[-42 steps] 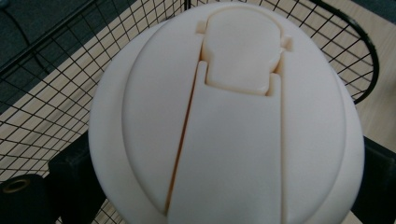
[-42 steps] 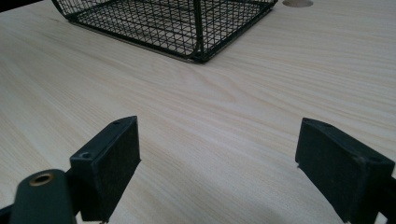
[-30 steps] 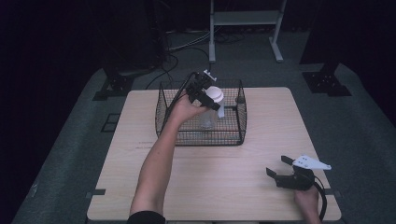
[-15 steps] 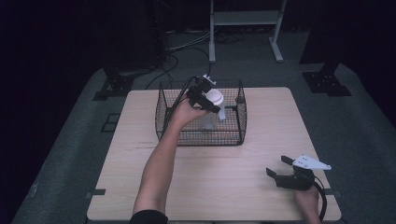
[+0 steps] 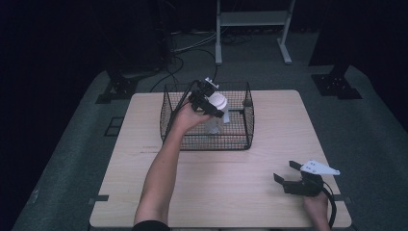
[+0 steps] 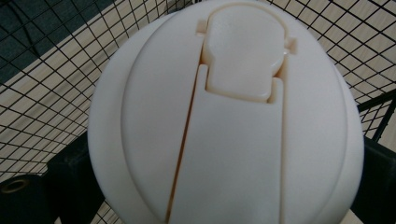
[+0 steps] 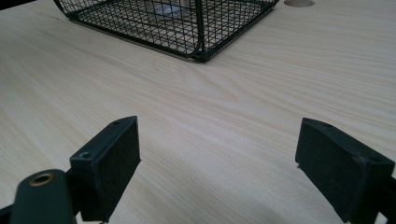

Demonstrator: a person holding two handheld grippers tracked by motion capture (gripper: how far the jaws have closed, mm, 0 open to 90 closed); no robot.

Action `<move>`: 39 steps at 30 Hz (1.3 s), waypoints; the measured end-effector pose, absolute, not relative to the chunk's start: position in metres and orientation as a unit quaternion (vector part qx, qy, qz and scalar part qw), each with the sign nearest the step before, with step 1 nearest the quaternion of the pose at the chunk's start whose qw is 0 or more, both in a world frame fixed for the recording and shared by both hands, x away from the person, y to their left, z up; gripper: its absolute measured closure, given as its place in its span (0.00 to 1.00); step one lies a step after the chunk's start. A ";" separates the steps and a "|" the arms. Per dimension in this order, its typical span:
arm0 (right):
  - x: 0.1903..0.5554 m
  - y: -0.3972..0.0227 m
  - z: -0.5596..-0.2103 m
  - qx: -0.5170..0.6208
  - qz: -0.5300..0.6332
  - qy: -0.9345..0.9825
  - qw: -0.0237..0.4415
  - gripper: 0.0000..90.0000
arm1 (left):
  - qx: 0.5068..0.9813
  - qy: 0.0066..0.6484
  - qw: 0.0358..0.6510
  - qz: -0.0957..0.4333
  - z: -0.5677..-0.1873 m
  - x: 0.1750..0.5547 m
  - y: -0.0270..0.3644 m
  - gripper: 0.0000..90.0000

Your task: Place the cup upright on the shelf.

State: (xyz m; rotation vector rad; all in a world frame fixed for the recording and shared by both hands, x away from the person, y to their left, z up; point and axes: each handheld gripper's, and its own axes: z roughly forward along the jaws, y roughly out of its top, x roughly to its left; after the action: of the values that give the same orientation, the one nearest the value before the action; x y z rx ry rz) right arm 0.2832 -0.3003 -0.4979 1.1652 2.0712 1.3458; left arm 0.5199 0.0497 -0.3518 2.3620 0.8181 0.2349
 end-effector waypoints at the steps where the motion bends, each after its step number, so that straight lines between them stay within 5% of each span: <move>1: 0.283 -0.300 -0.498 0.418 0.482 0.743 0.204 0.14 | 0.894 0.310 0.312 0.088 -0.352 0.520 0.050 0.06; 39: 0.283 -0.299 -0.498 0.417 0.475 0.747 0.208 0.14 | 0.880 0.294 0.352 0.121 -0.305 0.490 0.077 0.02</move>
State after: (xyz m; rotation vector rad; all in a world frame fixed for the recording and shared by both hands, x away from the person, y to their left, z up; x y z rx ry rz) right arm 0.2831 -0.2987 -0.4983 1.1614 2.0781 1.3220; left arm 0.4897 0.0771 -0.3054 2.2782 0.7606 0.3137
